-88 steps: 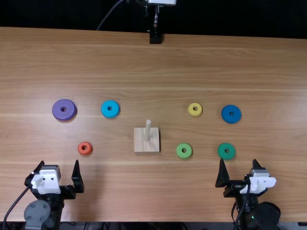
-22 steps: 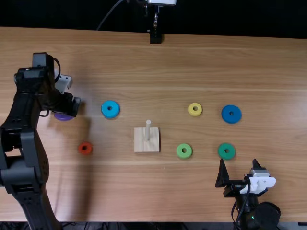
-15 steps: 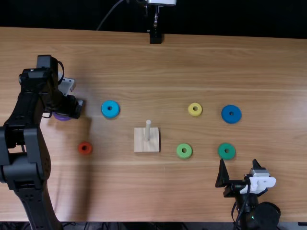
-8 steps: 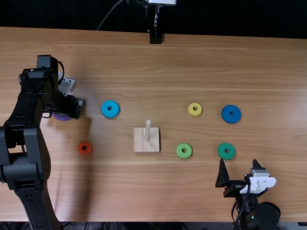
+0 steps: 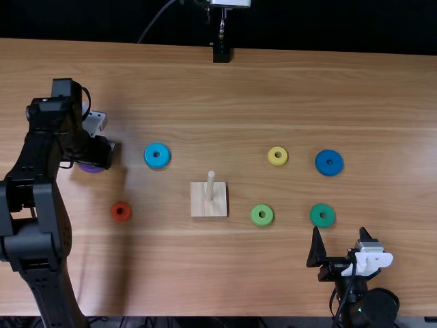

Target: Build the Hanoi tower: stack the rings onto the peg from bottom to top in this color order: purple, dark blue, light blue, dark green, light green, yellow, orange.

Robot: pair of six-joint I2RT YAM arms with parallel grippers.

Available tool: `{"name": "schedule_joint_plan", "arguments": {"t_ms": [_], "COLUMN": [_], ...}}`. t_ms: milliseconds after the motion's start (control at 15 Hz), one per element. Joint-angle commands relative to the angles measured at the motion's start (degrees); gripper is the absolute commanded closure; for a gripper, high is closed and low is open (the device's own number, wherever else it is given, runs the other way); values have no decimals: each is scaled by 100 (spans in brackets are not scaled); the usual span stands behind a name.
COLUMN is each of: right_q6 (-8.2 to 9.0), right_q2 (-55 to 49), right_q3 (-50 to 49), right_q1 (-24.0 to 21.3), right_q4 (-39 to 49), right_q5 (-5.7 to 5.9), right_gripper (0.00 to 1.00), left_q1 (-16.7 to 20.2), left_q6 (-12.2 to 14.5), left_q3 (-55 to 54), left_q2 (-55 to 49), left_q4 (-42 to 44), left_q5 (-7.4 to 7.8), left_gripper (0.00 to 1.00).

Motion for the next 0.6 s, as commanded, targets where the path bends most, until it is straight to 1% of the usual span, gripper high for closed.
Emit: {"name": "schedule_joint_plan", "arguments": {"t_ms": [0, 133, 333, 467, 533], "right_q6": [-20, -20, -20, -20, -20], "right_q2": [-73, -73, -73, -73, -73], "right_q3": [-335, -335, -335, -335, -335], "right_q1": [-65, -74, -65, -65, -65], "right_q4": [-451, -451, -451, -451, -451], "right_q5": [-20, -20, -20, -20, -20], "right_gripper": [0, 0, 0, 0, 0], "left_q1": [-14, -31, -119, -198, -339], "left_q6": [33, 23, 2, 2, 2], "left_q3": [38, 82, 153, 170, 249], "left_q2": [-562, -984, -1573, -1872, -1960], "left_q4": [-45, -182, -435, -1036, -1416], "left_q5": [116, 127, 211, 222, 222], "left_gripper": [100, 100, 100, 100, 100]}}
